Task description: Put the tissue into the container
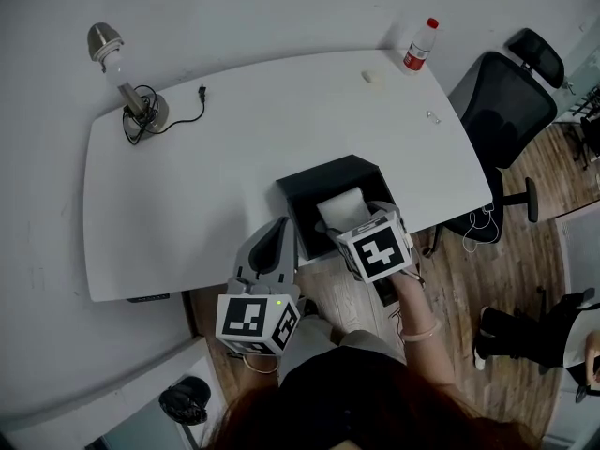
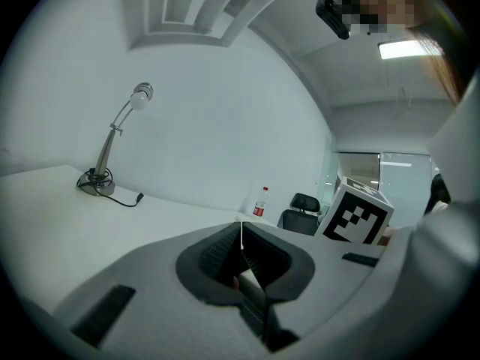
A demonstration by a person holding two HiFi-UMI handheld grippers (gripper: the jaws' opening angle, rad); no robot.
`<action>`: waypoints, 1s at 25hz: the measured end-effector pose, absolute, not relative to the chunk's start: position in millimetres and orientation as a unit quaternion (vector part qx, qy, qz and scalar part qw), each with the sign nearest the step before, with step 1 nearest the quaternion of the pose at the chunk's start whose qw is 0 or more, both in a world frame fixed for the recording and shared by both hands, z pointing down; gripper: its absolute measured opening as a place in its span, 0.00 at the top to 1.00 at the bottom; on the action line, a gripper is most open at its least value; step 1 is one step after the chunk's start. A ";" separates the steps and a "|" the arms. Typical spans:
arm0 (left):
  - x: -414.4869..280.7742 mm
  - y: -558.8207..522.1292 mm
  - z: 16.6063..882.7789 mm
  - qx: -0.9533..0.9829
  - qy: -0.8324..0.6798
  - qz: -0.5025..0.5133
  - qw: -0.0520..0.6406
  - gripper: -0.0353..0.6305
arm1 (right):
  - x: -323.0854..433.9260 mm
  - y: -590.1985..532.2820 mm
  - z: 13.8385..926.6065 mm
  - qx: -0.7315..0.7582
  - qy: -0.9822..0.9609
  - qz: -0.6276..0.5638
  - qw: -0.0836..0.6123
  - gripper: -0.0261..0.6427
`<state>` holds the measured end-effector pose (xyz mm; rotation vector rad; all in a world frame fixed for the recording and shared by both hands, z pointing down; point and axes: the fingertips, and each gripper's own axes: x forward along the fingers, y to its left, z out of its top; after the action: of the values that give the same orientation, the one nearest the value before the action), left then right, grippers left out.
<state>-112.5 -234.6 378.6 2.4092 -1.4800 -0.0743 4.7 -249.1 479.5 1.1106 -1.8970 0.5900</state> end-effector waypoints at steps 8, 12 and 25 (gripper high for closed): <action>-111.1 -223.1 370.6 0.839 -0.525 -0.024 0.144 0.91 | 6.8 -248.0 471.6 0.452 -0.771 0.225 0.388 0.38; -109.1 -217.5 367.2 0.837 -0.529 -0.022 0.138 0.90 | 8.1 -248.5 460.8 0.466 -0.782 0.190 0.367 0.38; -100.0 -186.3 349.3 0.830 -0.547 -0.022 0.110 0.91 | 14.4 -228.5 421.5 0.481 -0.819 0.145 0.278 0.38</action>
<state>-100.0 -186.3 349.3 2.4390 -1.6062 -0.0641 14.4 -228.5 421.5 1.2911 -2.1969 0.3902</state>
